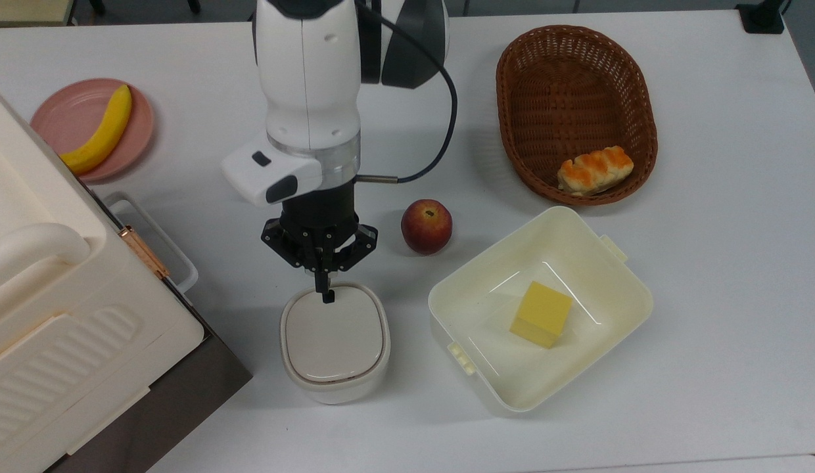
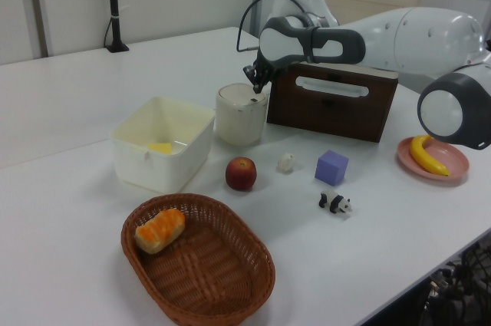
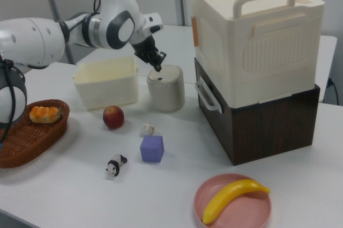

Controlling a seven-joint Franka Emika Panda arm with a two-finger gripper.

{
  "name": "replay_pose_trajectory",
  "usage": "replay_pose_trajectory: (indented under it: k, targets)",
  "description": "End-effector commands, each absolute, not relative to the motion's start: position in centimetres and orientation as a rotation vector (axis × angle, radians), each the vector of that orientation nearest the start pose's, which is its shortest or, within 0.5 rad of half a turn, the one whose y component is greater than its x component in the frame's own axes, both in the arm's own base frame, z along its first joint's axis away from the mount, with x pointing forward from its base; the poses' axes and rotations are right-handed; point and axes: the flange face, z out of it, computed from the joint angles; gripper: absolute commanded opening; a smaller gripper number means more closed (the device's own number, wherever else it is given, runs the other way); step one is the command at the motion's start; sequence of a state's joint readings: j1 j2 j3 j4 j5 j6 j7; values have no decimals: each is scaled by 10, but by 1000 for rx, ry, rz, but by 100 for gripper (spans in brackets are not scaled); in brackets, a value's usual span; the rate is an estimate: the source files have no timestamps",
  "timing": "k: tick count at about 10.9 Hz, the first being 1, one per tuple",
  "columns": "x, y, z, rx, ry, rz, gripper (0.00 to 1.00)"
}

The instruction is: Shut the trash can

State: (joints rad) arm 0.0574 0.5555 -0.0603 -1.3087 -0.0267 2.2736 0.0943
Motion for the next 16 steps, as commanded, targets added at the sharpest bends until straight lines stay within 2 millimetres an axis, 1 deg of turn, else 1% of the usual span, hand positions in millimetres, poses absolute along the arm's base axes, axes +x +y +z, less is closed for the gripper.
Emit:
replay_pose_trajectory:
  k: [1, 2, 3, 4, 6, 7, 9, 10, 11, 12, 13, 14, 16]
  targets:
    - [715, 14, 510, -3082, 104, -686, 49]
    - [707, 14, 515, -3082, 105, -681, 81]
    - [700, 15, 517, -3089, 90, -663, 100]
    - [694, 18, 523, -3092, 76, -643, 100]
    - [670, 23, 537, -3121, 58, -524, 100]
    - [652, 24, 547, -3139, 54, -431, 100]
    - [612, 19, 579, -3150, 104, -249, 100]
    - [594, 14, 589, -3163, 140, -148, 100]
    - [583, 9, 599, -3163, 181, -114, 100]
    - [575, 9, 608, -3159, 228, -104, 100]
    - [574, 11, 612, -3157, 262, -122, 100]
    - [574, 12, 613, -3154, 272, -130, 100]
    - [573, 11, 610, -3155, 217, -123, 100]
